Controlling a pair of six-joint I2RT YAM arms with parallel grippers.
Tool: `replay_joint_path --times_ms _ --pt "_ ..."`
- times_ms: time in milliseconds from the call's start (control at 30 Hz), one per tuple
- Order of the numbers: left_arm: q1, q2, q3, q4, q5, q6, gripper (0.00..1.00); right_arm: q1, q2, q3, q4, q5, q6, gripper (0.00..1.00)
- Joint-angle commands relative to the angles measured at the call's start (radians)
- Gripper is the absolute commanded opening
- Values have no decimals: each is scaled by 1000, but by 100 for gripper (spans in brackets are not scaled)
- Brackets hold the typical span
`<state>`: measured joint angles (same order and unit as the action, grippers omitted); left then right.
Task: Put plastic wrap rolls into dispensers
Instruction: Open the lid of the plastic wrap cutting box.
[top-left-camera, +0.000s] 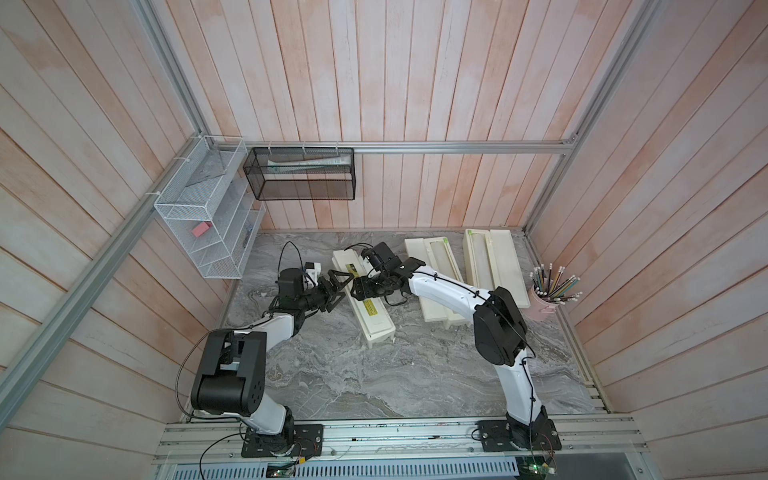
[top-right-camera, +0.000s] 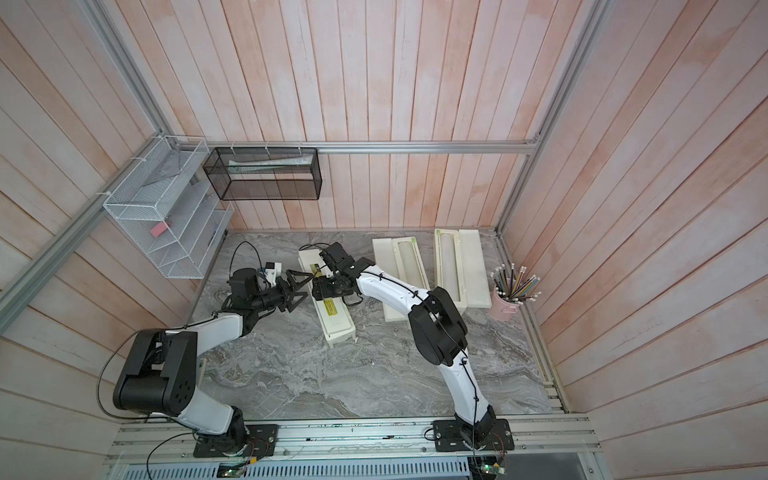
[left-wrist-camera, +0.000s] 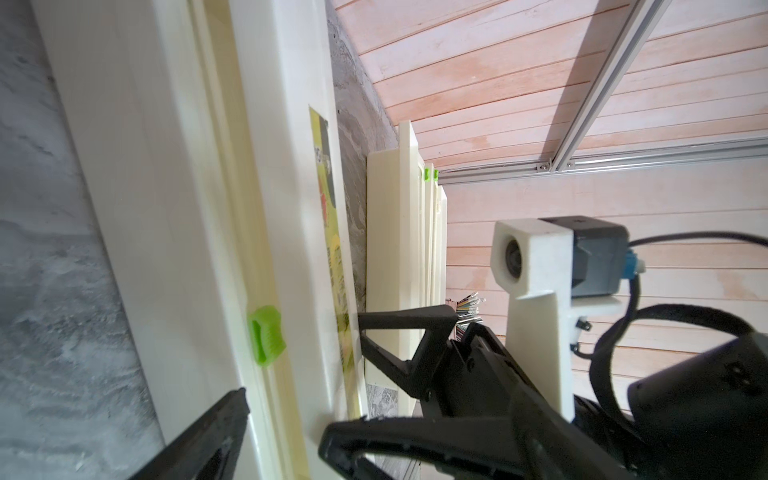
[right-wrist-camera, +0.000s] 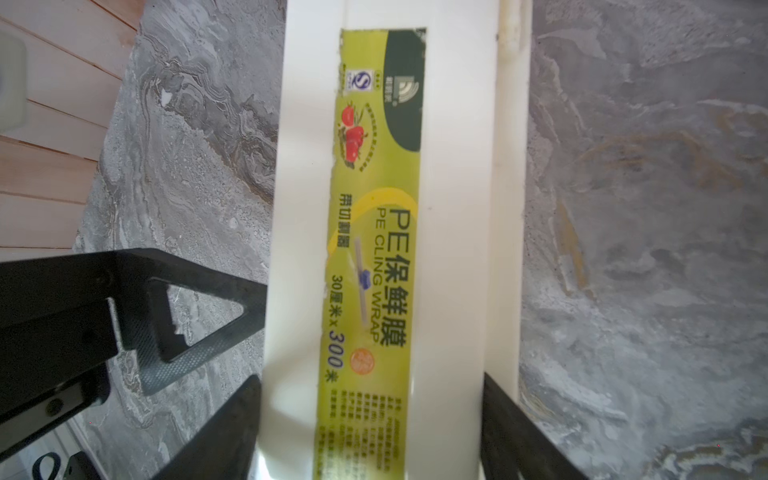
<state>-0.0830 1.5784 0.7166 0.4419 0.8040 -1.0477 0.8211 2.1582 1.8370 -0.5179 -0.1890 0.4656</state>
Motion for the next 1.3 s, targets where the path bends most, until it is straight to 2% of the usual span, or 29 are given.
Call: replay_joint_path --times_ms 0,200,300,533,700,933,1033,1133,1267 --pt "-19 20 51 57 3 -28 100 4 -54 -2 38 -60 2 73" --pt "-53 46 77 66 -9 -49 100 2 -58 -6 57 -101 1 73" --pt "-55 60 68 119 5 -91 100 -5 -55 -10 51 -126 0 78" --pt "-60 68 49 220 -8 -152 100 -10 -98 -12 -17 -29 -24 91" --pt "-84 84 55 281 -34 -199 100 -11 -176 -58 -81 90 -52 93" --pt "-173 133 193 114 -115 -101 100 -11 -417 -305 -40 319 -76 98" --pt "-214 153 326 -115 -162 30 100 -15 -542 -478 79 393 -92 98" --pt "-215 141 359 -217 -179 84 100 -28 -640 -593 149 460 -101 98" --pt "-181 62 346 -432 -313 240 100 -84 -748 -760 267 499 -126 98"
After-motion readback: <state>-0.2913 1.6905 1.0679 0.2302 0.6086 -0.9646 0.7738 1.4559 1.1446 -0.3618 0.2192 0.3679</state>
